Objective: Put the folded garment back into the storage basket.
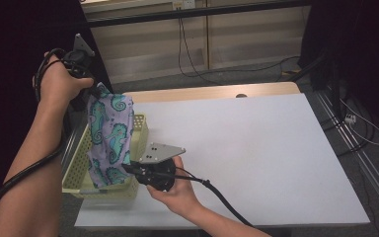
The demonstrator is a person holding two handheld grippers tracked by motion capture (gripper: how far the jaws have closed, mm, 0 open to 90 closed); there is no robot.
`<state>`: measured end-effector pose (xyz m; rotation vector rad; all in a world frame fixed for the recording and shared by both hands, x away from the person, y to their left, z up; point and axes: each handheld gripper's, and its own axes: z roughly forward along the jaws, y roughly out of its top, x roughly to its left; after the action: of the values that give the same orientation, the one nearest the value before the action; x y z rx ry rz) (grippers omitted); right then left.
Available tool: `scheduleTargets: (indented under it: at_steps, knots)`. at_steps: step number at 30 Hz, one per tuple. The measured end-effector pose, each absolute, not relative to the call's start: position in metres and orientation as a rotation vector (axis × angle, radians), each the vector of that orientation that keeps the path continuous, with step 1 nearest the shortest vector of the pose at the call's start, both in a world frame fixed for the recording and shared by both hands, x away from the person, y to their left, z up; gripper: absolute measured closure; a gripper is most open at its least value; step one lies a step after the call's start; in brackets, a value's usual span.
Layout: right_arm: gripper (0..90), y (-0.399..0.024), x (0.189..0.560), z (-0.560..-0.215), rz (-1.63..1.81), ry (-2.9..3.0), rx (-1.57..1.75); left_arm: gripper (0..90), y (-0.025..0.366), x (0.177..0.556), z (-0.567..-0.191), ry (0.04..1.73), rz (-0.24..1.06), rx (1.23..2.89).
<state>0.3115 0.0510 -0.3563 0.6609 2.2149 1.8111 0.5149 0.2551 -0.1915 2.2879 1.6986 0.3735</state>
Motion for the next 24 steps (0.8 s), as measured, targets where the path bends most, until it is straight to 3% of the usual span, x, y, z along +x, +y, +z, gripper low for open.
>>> scheduleTargets:
  at_steps: [24]
  knots:
    - [87.5, 0.061, 0.315, -0.364, 1.799, 2.232, 0.652, 84.5, 0.263, 0.520, -0.208, 1.712, 0.371, 2.284]
